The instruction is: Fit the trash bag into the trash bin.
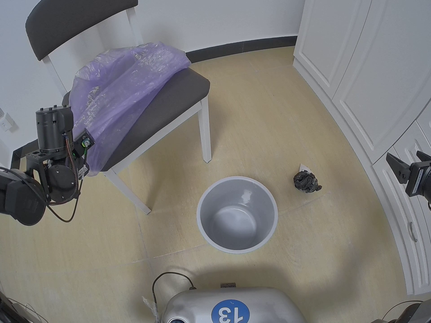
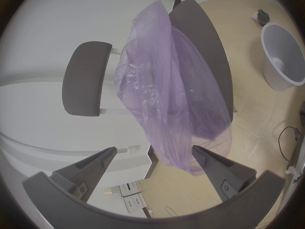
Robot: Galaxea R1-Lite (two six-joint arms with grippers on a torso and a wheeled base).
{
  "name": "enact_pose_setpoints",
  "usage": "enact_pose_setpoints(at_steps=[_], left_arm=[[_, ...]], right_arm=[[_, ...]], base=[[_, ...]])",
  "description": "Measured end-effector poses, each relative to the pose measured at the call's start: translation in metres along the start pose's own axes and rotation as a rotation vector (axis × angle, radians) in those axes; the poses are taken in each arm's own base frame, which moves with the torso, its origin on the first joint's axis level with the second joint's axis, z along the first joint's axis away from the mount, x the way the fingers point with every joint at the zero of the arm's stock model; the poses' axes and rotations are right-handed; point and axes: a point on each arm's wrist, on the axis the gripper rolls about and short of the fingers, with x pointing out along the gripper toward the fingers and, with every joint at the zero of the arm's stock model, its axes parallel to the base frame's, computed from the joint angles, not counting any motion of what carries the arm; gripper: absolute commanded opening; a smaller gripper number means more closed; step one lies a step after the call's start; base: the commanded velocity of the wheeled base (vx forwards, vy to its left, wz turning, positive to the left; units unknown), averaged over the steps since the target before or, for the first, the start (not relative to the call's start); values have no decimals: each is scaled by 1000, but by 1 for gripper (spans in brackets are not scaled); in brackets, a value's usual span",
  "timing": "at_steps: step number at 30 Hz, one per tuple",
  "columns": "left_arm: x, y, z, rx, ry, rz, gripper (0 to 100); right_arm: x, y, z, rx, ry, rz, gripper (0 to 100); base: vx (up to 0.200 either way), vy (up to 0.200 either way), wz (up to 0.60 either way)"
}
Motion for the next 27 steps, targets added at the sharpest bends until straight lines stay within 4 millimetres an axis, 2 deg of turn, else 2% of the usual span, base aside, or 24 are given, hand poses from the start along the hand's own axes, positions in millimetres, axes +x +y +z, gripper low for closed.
enact_pose_setpoints(at_steps=[17, 18, 27], left_arm=[[5, -9, 1, 19, 11, -16, 100], [6, -9, 1, 19, 11, -17, 0], [2, -10, 3, 23, -5, -24, 0]], right_arm=[[0, 0, 0, 0, 0, 1, 100], [0, 0, 0, 0, 0, 1, 100], [0, 0, 0, 1, -1, 1, 100]], base=[[0, 0, 0], [0, 0, 0], [0, 0, 0]])
